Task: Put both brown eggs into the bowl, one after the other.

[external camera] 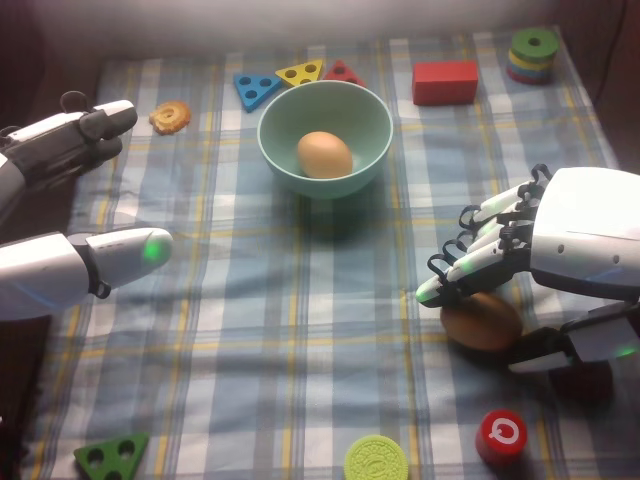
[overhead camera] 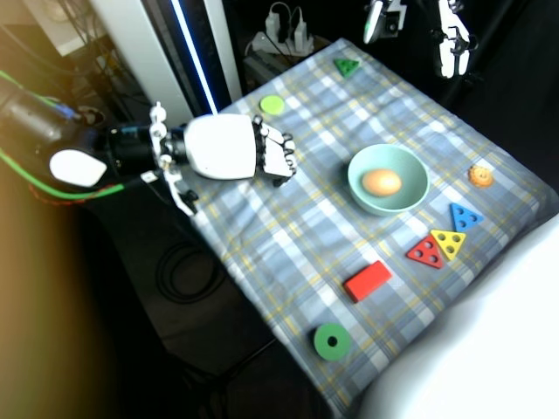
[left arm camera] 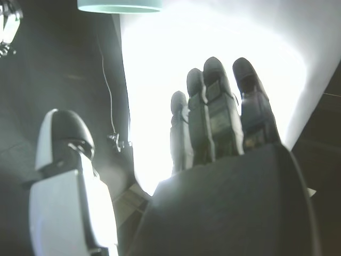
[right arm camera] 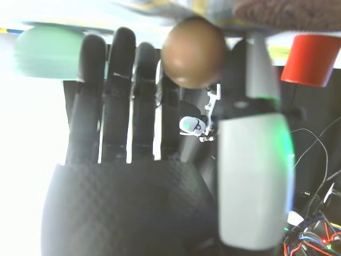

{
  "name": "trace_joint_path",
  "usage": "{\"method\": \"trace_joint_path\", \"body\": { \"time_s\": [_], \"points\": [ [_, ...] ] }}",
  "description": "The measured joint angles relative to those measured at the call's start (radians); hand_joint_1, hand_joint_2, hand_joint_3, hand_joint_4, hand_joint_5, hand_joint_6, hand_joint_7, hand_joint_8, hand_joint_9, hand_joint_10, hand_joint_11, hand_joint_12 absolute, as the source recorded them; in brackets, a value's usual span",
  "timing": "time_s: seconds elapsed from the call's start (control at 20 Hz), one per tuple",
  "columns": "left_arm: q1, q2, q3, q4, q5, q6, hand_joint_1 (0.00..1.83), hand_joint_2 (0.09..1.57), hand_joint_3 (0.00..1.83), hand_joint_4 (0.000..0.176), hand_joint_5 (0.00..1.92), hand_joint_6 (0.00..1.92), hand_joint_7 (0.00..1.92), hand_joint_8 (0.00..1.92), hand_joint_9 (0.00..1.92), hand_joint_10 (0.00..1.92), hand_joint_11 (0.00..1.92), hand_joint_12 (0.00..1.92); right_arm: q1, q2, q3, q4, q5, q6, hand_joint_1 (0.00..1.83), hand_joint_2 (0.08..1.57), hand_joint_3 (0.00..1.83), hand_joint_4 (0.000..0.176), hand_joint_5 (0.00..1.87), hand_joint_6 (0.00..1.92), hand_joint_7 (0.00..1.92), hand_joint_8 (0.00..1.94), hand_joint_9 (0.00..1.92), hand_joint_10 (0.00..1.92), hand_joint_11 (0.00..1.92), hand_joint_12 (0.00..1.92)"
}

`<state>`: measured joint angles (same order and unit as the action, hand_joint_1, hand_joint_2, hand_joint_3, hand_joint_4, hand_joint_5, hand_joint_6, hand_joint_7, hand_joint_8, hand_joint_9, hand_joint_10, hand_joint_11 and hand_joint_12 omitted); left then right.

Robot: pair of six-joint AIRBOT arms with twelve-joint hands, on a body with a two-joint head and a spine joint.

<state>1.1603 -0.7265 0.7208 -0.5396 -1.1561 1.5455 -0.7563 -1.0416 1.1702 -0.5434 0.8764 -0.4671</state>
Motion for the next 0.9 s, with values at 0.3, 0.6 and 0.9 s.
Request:
{"method": "trace_joint_path", "body": {
  "time_s": [0.3,0.6,0.9],
  "points": [
    [0.000,0.000,0.000,0.000,-0.001,-0.003,0.76,0.90,0.00,0.088,0.37,0.00,0.43,0.00,0.39,0.00,0.00,0.58,0.001,-0.002,0.000,0.000,0.001,0.000,1.20,1.16,0.00,0.015,0.85,1.15,0.94,1.10,1.17,0.19,0.77,1.18],
    [0.000,0.000,0.002,0.000,-0.004,-0.008,0.78,0.89,0.00,0.101,0.36,0.00,0.46,0.01,0.42,0.01,0.00,0.62,0.038,-0.022,0.014,0.000,-0.009,0.000,1.25,1.12,0.00,0.000,1.02,0.75,0.96,1.20,0.99,1.11,0.84,1.49],
    [0.002,0.000,0.004,-0.002,-0.005,-0.012,0.82,0.85,0.00,0.140,0.32,0.00,0.47,0.00,0.46,0.01,0.00,0.70,0.143,-0.029,0.037,0.095,0.039,-0.089,1.25,1.15,0.00,0.000,0.92,0.86,0.92,1.36,0.93,1.40,0.94,1.62]
  ]
}}
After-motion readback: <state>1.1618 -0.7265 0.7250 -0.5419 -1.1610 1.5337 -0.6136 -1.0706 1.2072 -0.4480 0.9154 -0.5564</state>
